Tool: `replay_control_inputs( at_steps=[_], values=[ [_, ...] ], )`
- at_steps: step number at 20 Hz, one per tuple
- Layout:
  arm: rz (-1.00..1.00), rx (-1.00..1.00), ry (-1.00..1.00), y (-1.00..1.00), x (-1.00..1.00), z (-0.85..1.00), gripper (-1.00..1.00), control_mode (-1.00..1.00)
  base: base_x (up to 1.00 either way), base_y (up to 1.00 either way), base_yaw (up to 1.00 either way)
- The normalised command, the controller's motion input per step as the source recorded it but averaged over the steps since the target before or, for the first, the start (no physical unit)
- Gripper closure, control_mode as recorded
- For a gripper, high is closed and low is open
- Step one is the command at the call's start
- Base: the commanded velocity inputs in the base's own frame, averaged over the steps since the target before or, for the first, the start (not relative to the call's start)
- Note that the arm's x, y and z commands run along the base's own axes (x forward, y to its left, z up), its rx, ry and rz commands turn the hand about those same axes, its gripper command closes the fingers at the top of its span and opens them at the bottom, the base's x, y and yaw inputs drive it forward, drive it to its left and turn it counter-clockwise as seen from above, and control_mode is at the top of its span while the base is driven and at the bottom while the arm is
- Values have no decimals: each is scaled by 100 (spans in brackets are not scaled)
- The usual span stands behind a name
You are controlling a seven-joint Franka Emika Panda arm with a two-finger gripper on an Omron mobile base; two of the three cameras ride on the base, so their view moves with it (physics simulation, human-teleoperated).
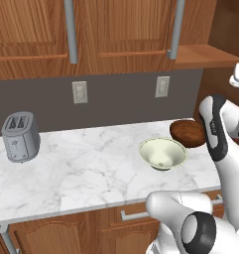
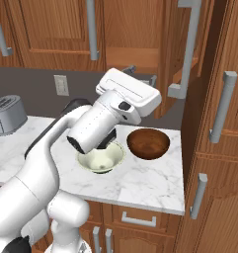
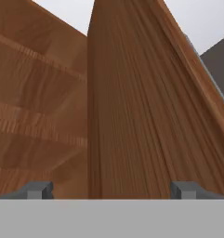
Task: Open the cabinet. Pick the bowls from the counter and place them in the cabinet. Then close the cabinet.
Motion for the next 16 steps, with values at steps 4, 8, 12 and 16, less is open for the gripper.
replay_control_inputs(
  at_steps=[4, 8, 12, 16],
  values=[
    [-10, 9, 16, -71, 42, -13, -100, -100, 0, 0, 0],
    [-9, 9, 14, -72, 31, -9, -100, -100, 0, 0, 0],
    [-9, 10, 15, -80, 44, -12, -100, -100, 0, 0, 0],
    [-7, 11, 14, -78, 43, -9, -100, -100, 0, 0, 0]
  ],
)
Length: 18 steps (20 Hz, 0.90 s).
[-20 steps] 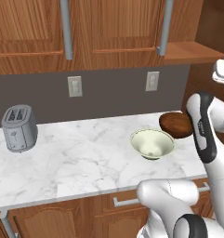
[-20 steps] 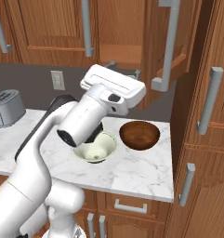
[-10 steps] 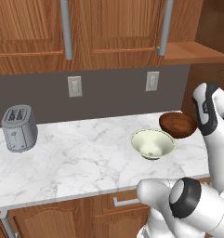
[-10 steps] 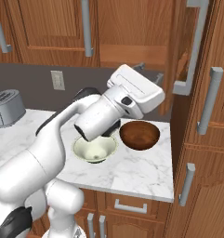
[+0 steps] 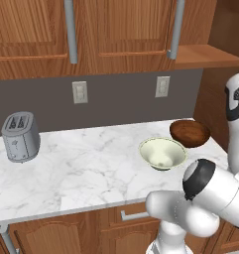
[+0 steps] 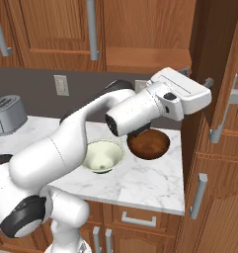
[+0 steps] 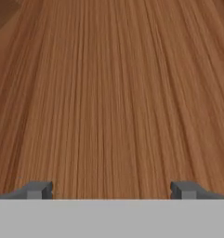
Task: Open the cabinet. Pick the bowls from the counter and place them in the cabinet. Then close the cabinet.
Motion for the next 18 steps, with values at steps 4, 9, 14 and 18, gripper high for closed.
replay_control_inputs(
  at_steps=[4, 9, 14, 18],
  values=[
    [-5, 11, 11, -71, 29, -9, -100, -100, 0, 0, 0],
    [-1, 6, 7, -26, 2, -2, -100, -100, 0, 0, 0],
    [0, 0, -1, 0, -25, 0, -100, -100, 0, 0, 0],
    [0, 0, 0, 0, -47, 25, -100, -100, 0, 0, 0]
  ],
)
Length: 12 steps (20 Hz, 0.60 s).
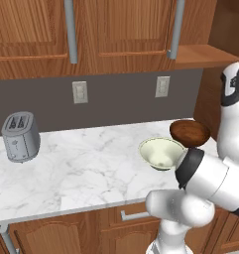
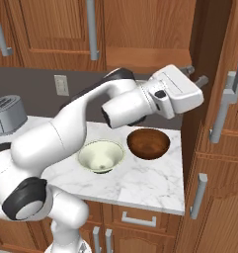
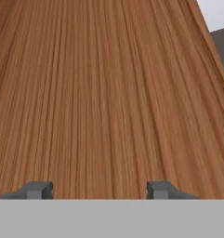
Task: Open the cabinet. Pick the bowls from the counter and place them in the cabinet. Then close the cabinet.
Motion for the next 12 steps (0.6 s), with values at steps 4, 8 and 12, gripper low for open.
replay_control_inputs(
  at_steps=[4, 8, 12],
  values=[
    [0, 0, 4, 10, -47, 37, -100, -100, 0, 0, 0],
    [0, 0, 10, 37, -40, 24, -100, -100, 0, 0, 0],
    [16, -2, 2, 81, -72, 1, -100, -100, 0, 0, 0]
  ],
)
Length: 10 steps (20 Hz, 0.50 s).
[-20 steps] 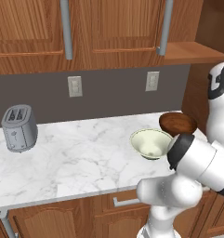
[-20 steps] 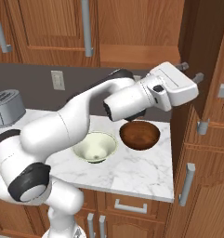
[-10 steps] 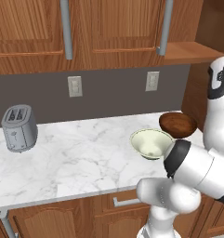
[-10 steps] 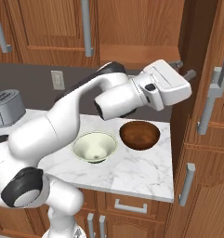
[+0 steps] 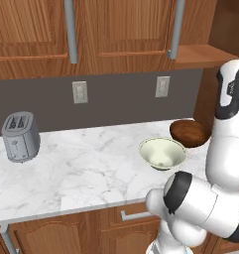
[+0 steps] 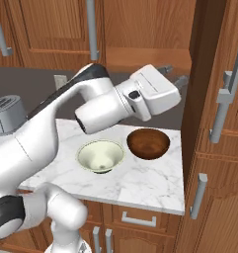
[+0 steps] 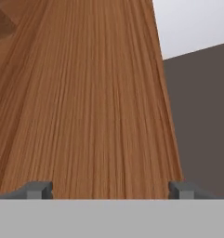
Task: Open the cabinet. Pick the bowls from the counter and place them in the cabinet. Then close the cabinet.
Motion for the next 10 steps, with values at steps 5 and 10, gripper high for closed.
replay_control_inputs(
  at_steps=[5, 10],
  values=[
    [13, 1, -14, 89, -74, 11, -100, -100, 0, 0, 0],
    [25, 18, 1, 96, -40, 49, -100, -100, 0, 0, 0]
  ],
)
